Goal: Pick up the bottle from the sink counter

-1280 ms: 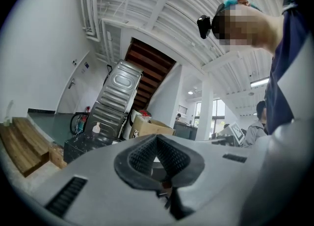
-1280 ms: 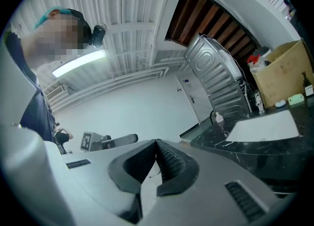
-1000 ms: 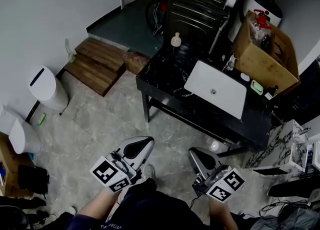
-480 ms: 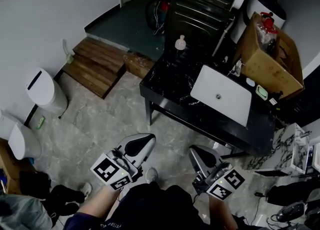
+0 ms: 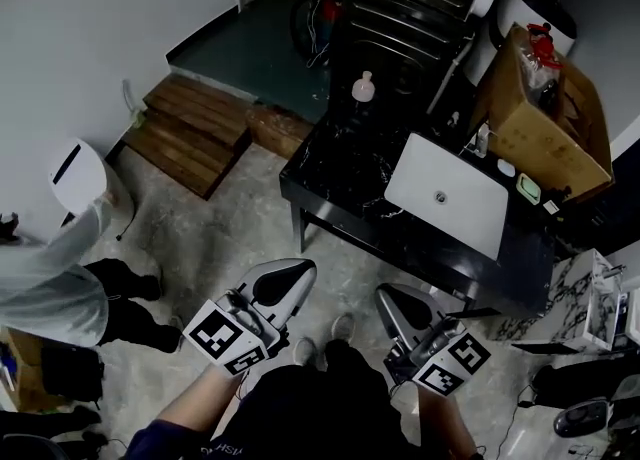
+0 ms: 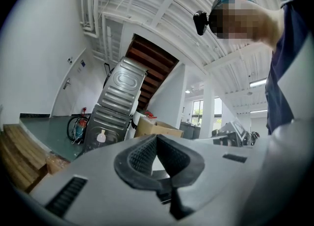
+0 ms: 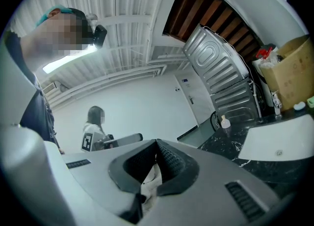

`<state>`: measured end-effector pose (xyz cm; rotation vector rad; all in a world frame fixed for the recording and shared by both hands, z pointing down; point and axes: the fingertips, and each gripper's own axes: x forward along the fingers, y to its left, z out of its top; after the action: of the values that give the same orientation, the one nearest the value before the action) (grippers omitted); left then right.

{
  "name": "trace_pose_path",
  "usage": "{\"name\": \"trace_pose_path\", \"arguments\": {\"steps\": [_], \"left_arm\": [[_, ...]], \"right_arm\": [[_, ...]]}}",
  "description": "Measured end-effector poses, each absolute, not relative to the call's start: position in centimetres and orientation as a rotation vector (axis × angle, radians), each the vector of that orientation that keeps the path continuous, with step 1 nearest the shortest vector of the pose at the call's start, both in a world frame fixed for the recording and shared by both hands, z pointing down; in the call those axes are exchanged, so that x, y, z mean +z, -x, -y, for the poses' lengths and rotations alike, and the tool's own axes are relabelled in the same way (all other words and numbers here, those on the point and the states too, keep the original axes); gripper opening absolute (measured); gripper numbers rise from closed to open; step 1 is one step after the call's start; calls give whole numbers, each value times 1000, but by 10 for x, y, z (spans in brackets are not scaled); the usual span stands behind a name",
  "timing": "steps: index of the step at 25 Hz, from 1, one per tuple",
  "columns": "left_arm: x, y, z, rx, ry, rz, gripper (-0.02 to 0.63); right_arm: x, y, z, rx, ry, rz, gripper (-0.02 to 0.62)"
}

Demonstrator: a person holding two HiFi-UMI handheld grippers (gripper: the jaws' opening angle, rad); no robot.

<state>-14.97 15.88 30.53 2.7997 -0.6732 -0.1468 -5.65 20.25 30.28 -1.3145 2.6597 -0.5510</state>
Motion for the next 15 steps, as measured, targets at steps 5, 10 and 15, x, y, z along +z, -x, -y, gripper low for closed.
{"name": "trace_pose_path", "arguments": {"steps": [5,10,15], "left_arm": [[307,139,-140,-143,-2806,677,8],[314,125,-110,-128,-2797,690,8],[323,106,-70,-102,-2779,706,8]], "right_arm": [[306,50,-183,-549,1297,-2665,18],[312,37,-151,-563,1275,-2668,18],[322,19,-109,-594,1256,-2670,18]]}}
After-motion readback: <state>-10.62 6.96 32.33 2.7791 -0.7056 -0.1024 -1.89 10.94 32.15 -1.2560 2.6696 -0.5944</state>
